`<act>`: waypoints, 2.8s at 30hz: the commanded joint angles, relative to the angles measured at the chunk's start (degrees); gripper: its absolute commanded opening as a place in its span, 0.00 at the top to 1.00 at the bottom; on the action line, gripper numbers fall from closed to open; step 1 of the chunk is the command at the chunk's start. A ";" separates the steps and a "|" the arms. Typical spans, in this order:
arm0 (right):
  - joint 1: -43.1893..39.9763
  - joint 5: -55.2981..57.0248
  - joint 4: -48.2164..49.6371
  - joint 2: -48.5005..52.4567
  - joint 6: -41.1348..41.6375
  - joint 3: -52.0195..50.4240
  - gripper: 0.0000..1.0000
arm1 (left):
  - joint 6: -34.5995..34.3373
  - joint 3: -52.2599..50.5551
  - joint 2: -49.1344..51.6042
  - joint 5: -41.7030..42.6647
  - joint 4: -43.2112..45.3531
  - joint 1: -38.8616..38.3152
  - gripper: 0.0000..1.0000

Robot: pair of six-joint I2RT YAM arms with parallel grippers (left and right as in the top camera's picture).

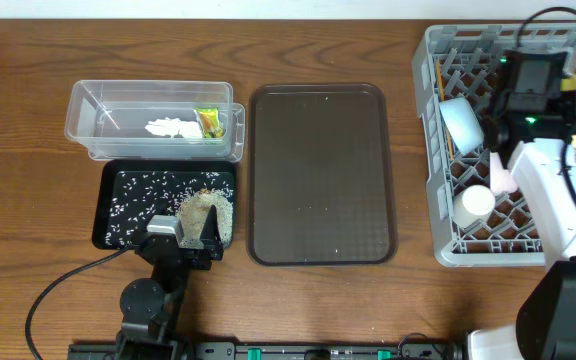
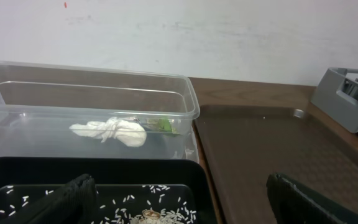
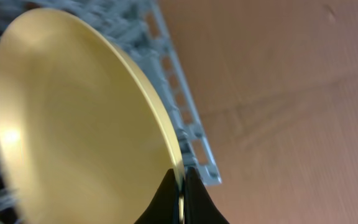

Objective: Sort waste into correct bins and load items into the dishwasher rack

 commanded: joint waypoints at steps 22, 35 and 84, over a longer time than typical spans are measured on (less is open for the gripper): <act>21.33 -14.12 -19.96 -11.91 14.62 0.17 0.33 | 0.31 -1.55 -0.46 -0.24 -0.96 0.22 0.10; 23.10 -77.96 -31.06 -37.68 26.62 0.17 0.01 | 0.31 -1.55 -0.46 -0.24 -0.96 0.22 0.10; 17.00 -70.34 5.84 -93.02 7.10 -65.13 0.01 | 0.31 -1.55 -0.46 -0.24 -0.96 0.22 0.10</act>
